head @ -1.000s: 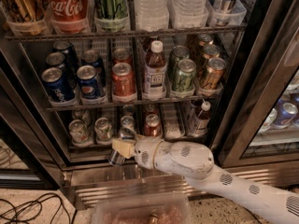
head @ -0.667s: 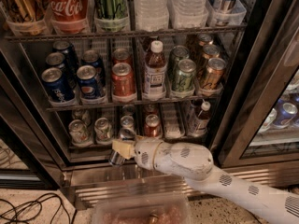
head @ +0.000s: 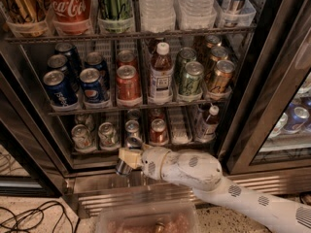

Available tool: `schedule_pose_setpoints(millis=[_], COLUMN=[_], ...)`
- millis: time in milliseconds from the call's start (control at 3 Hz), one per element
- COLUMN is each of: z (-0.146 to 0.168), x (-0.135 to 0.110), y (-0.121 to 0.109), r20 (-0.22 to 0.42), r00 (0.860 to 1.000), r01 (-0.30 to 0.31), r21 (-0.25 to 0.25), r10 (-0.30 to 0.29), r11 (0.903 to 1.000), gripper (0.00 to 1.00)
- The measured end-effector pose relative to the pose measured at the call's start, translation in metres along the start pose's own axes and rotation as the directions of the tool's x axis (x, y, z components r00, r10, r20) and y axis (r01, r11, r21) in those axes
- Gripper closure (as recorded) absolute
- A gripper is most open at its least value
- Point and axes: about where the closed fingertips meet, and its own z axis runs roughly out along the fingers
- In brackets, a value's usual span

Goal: Pick redbull can from bottom shelf of fridge

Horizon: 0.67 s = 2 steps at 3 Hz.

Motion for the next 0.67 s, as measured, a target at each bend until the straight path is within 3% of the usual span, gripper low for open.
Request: schedule_pose_setpoints(millis=[667], z=[0.0004], x=[-0.0033], y=[0.0022], r20=[0.002], r00=[1.000], r01=[-0.002], r21=[-0.001], r10=[0.002], r11=[1.0000], gripper=[1.00])
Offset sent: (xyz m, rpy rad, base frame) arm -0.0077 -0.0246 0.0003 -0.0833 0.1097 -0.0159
